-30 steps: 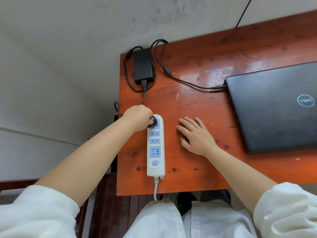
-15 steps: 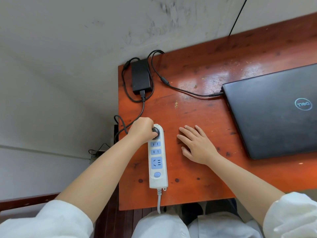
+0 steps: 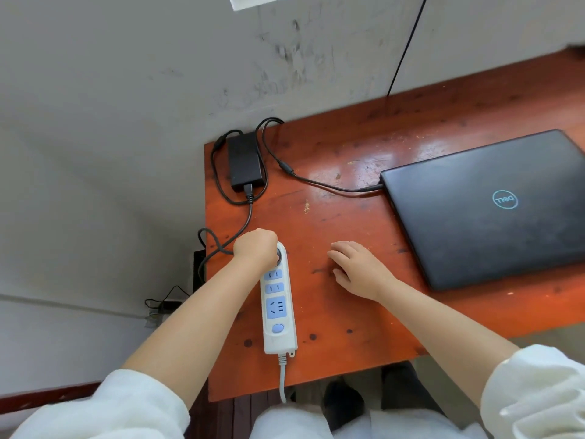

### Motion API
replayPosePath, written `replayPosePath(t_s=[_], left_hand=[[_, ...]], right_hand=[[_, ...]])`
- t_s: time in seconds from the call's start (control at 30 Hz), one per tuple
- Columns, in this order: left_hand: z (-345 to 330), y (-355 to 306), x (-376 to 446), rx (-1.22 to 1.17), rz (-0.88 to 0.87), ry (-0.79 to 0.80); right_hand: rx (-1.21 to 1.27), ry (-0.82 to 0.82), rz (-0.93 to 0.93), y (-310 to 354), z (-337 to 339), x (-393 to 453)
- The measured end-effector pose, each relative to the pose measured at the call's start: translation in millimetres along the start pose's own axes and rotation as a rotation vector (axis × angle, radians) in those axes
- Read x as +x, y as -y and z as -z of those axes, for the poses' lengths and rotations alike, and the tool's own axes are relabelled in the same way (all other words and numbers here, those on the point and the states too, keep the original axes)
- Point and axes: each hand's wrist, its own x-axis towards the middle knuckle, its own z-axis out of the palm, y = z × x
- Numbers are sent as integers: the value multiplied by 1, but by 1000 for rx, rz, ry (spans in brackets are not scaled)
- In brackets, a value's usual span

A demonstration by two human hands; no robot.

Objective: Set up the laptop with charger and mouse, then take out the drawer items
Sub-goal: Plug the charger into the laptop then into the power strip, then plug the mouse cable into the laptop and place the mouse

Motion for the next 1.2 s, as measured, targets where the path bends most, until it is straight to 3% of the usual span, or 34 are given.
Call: replayPosePath(t_s=[0.1,0.2,0.37,0.53,0.73,0.97,1.2], left_hand=[[5,-10,-5,122,-2,-44],[24,-45,-6,24,-71,-224],[80,-155,-7,-53,-288,-484],[130,-277,-11,-32,-385,-633],[176,-426,-29,-61,-327,-663],[209,-518,-16,92,-387,-642],[240,-602,65,55,-349,-589]], right_hand=[[-30,-165,-28,-18,42,-15],[-37,-237,-76,-46,97,-26],[-55,-447,-224,-96,171,-57],[-94,-456,-486,-170,230,-123],[-242,-369,-655,-285,302,-239],[-207,-340,-752,-371,336,-282],[-265,-273,-729,-485,363,-268]])
